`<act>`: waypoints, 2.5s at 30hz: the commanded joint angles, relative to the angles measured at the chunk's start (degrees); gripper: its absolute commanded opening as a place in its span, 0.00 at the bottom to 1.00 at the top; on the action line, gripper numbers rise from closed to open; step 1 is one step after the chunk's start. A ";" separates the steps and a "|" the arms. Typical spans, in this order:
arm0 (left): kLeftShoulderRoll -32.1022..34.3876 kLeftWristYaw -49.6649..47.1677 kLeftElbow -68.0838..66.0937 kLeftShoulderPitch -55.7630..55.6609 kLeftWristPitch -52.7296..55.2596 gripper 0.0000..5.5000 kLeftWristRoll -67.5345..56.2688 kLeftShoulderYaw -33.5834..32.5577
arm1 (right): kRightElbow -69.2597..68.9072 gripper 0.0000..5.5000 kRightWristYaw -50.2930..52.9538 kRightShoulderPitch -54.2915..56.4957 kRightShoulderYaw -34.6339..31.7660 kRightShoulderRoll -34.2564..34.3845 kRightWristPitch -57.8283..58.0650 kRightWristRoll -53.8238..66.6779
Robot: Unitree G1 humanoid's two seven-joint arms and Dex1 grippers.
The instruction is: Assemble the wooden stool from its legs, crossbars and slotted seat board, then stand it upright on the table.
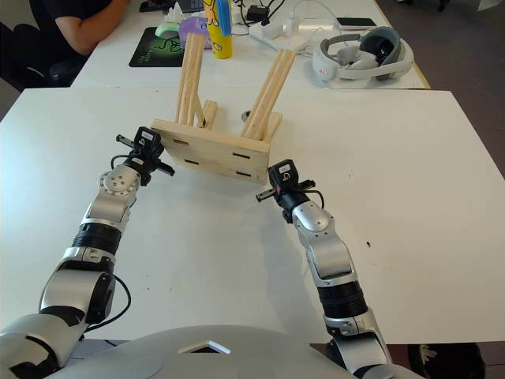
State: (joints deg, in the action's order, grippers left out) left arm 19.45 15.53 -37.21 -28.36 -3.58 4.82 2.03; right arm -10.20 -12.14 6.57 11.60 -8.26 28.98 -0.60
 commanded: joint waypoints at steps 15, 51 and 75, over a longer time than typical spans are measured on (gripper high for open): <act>-5.96 3.02 42.09 24.32 21.32 0.00 -4.48 6.59 | -7.57 0.00 -4.55 -7.20 -0.38 -3.96 -0.61 1.93; -3.60 1.16 51.73 36.20 27.20 0.00 -1.40 8.68 | -10.11 0.00 -1.61 -15.83 0.56 -6.17 1.04 -1.23; 5.24 10.05 76.54 44.82 40.31 0.00 -12.09 4.11 | -29.90 0.00 -7.74 -24.68 -4.55 -10.91 10.67 10.13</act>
State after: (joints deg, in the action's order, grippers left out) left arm 25.56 24.24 37.11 16.18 37.76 -5.11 3.37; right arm -39.78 -17.79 -19.05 5.16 -19.60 40.44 7.29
